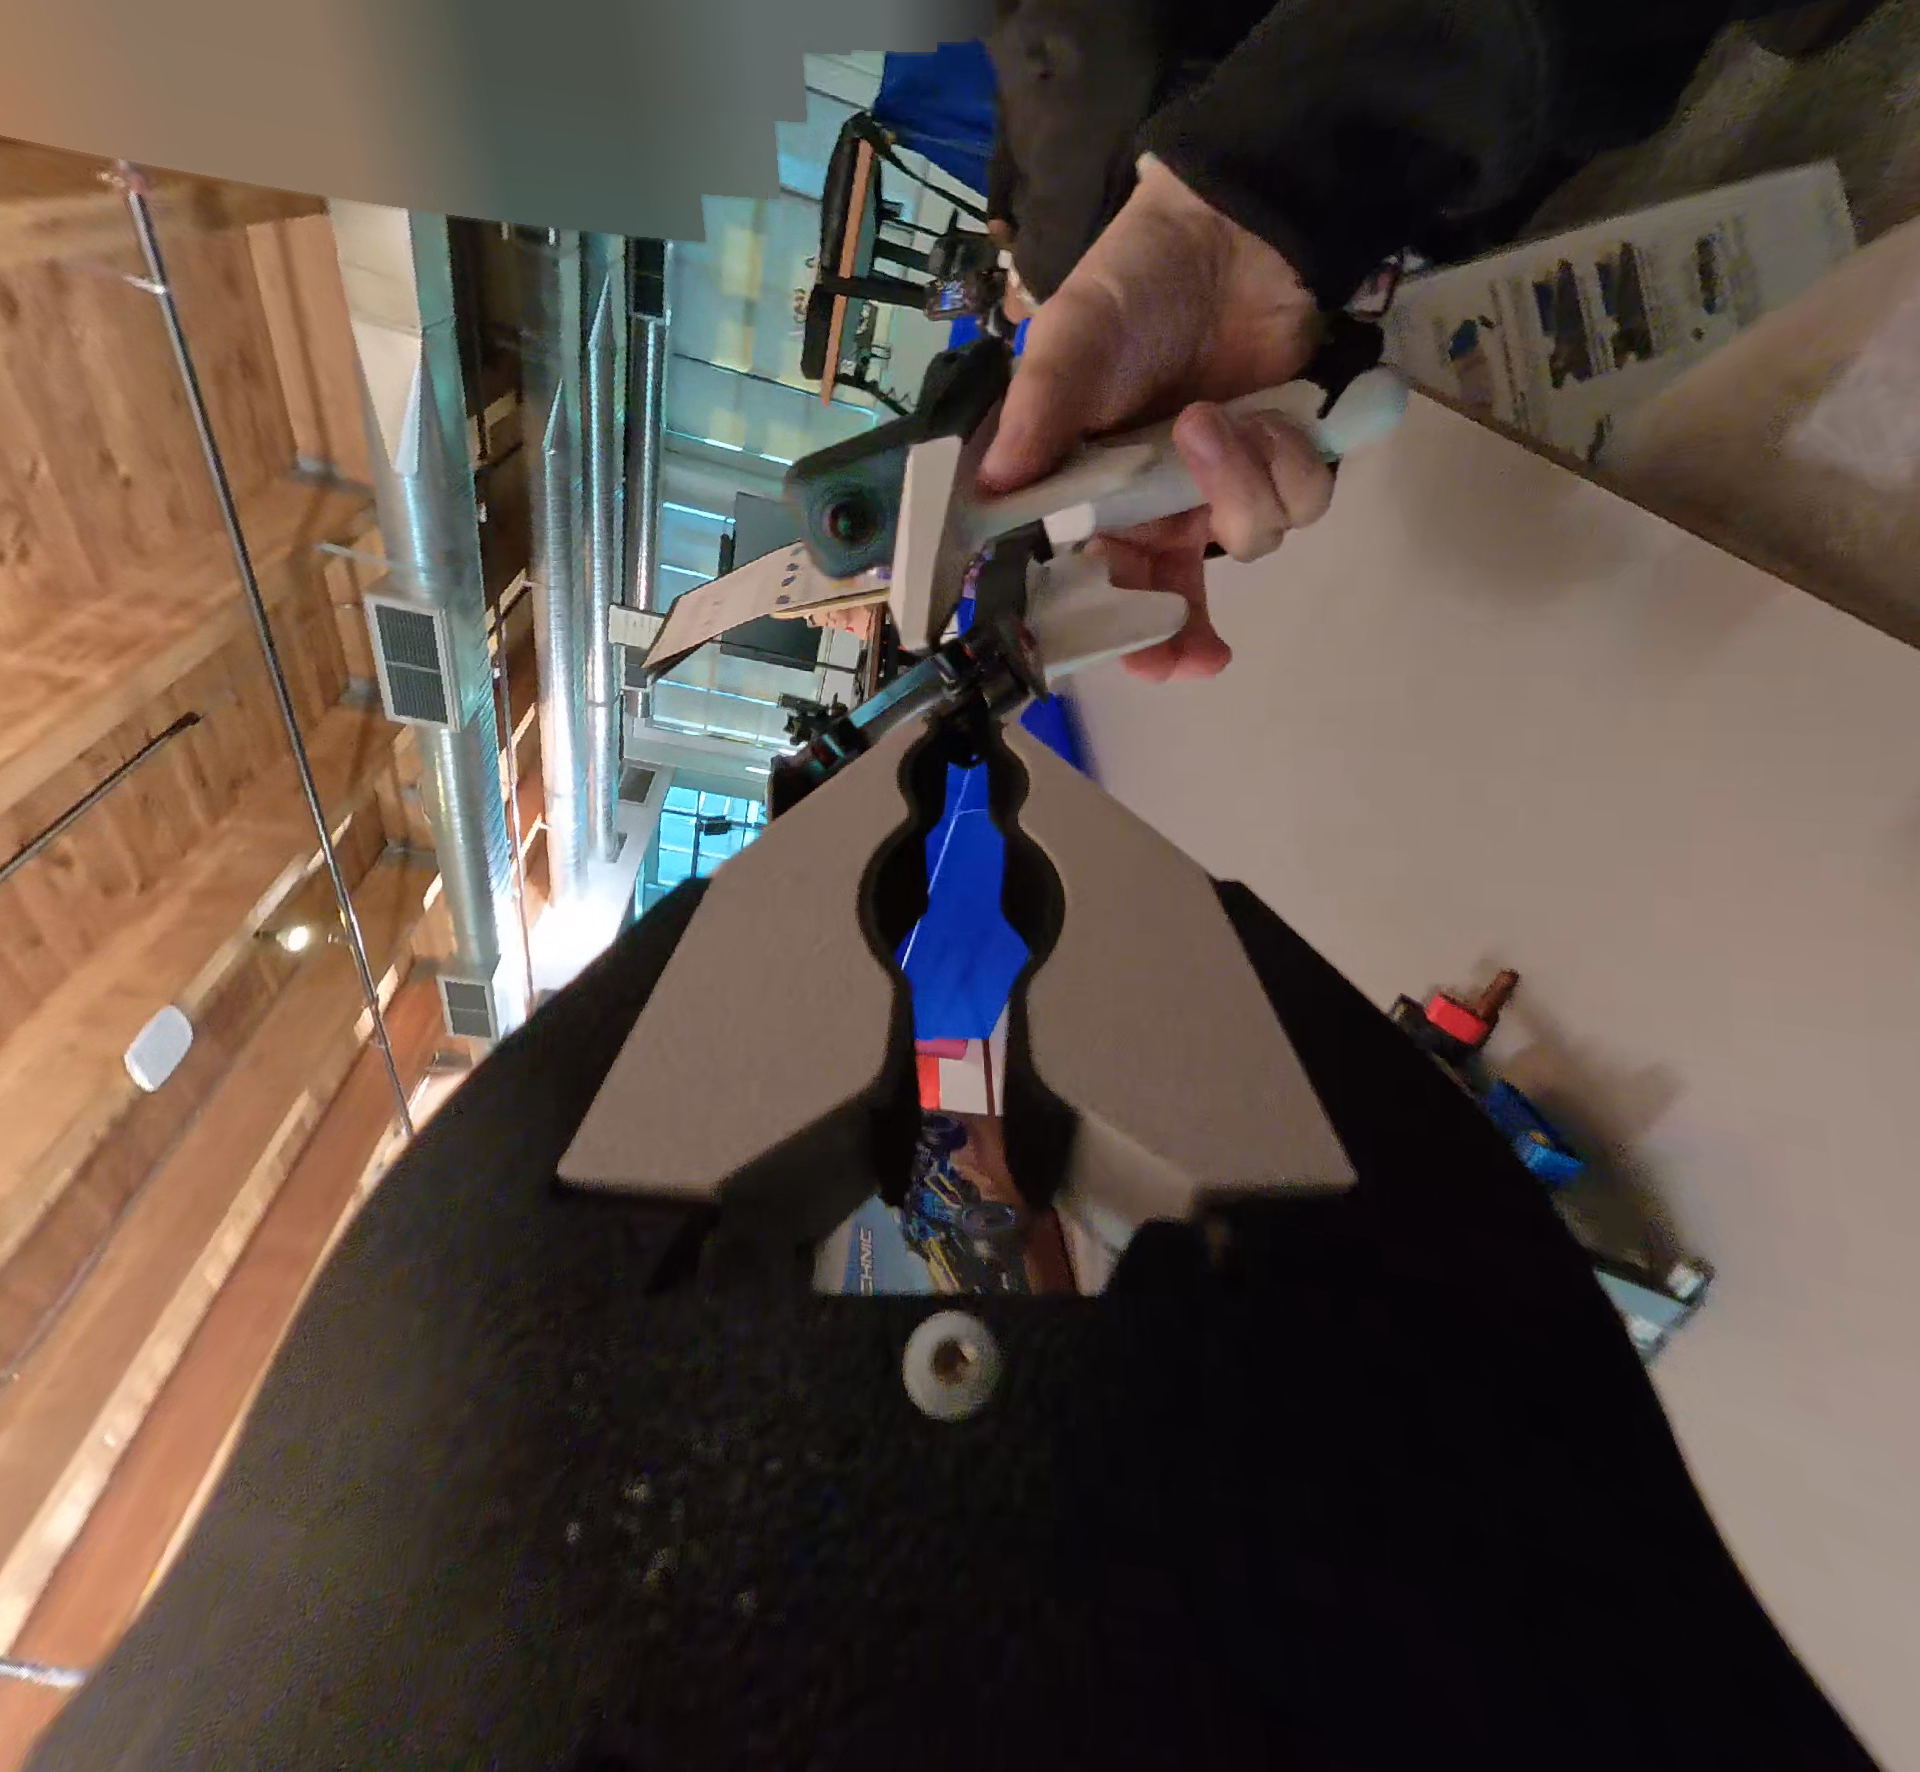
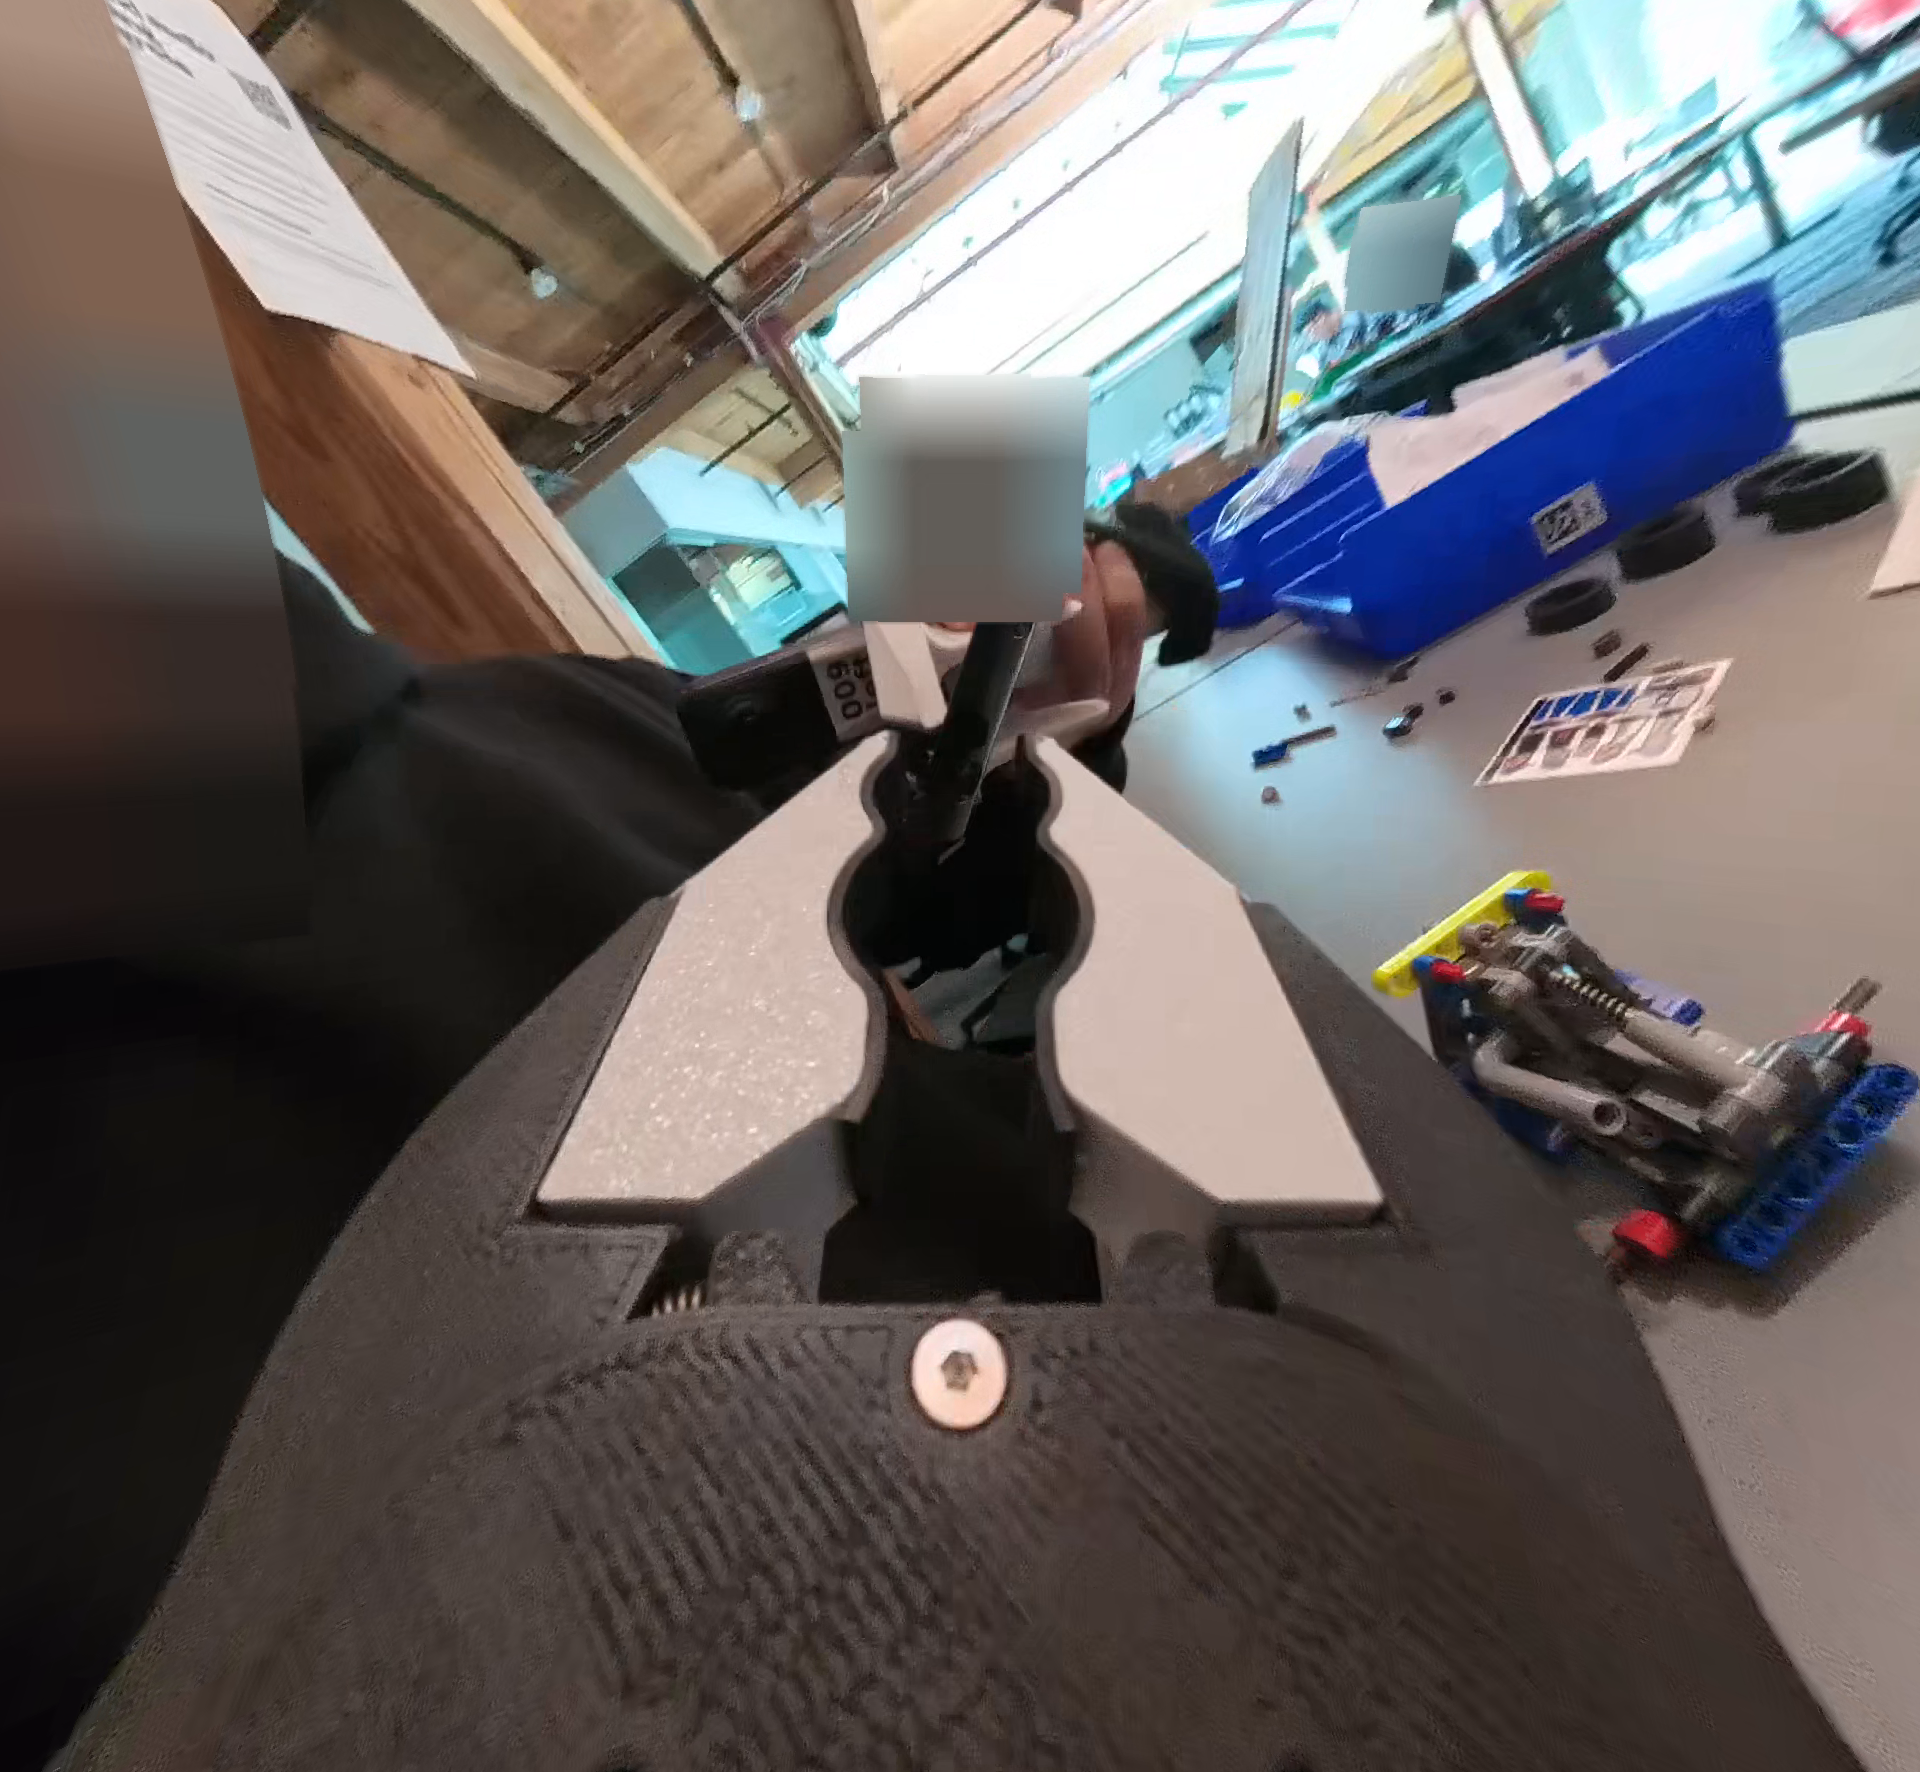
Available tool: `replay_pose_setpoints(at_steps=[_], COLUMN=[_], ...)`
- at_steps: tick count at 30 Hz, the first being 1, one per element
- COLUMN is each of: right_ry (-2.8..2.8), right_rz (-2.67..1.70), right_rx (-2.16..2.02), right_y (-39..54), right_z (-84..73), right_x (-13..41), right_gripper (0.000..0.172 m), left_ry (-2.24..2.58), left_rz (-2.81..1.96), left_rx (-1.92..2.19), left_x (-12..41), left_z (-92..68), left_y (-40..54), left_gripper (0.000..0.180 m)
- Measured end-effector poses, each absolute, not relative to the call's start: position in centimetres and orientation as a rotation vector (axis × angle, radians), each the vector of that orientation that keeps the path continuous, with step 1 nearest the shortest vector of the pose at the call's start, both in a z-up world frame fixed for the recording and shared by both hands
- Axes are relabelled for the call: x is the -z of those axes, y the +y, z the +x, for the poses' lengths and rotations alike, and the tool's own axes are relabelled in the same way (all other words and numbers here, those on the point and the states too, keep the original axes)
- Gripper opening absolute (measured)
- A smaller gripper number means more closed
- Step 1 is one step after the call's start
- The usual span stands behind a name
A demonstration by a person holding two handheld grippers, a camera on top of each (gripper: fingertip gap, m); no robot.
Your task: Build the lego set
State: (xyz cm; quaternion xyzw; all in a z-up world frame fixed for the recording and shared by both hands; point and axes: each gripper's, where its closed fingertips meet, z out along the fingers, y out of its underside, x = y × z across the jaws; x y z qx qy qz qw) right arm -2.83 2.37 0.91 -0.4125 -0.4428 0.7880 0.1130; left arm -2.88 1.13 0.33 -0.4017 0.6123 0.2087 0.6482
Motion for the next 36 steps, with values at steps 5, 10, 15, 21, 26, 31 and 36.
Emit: replay_pose_setpoints(at_steps=[5,10,15,21,26,31,36], right_ry=[-1.366,-1.375,-1.309,-1.24,-1.262,-1.33,-1.385], right_rz=[-1.265,-1.367,-1.253,-1.209,-1.246,-1.255,-1.319], right_rx=[-2.254,-2.089,-1.79,-1.677,-1.586,-1.545,-1.491], right_y=[1.7,2.4,3.6,3.8,3.9,3.3,3.1], right_z=[-3.7,-4.6,-5.2,-5.3,-6.0,-6.4,-6.8], right_x=[0.8,3.0,3.3,5.6,7.0,7.8,8.8], right_gripper=[0.011,0.01,0.008,0.009,0.008,0.008,0.008], left_ry=[1.474,1.51,1.205,0.835,0.822,0.833,0.867], left_rz=[-0.901,-0.966,-1.352,-1.701,-1.723,-1.727,-1.748], left_rx=[-0.504,-0.517,-0.081,0.508,0.436,0.432,0.448], left_x=[1.3,3.0,3.9,6.2,7.8,8.5,9.3], left_z=[-3.1,-4.2,-5.2,-5.3,-5.6,-6.1,-6.4], left_y=[1.5,2.4,3.4,3.5,3.6,3.2,3.1], left_gripper=[0.004,0.004,0.005,0.018,0.003,0.003,0.002])
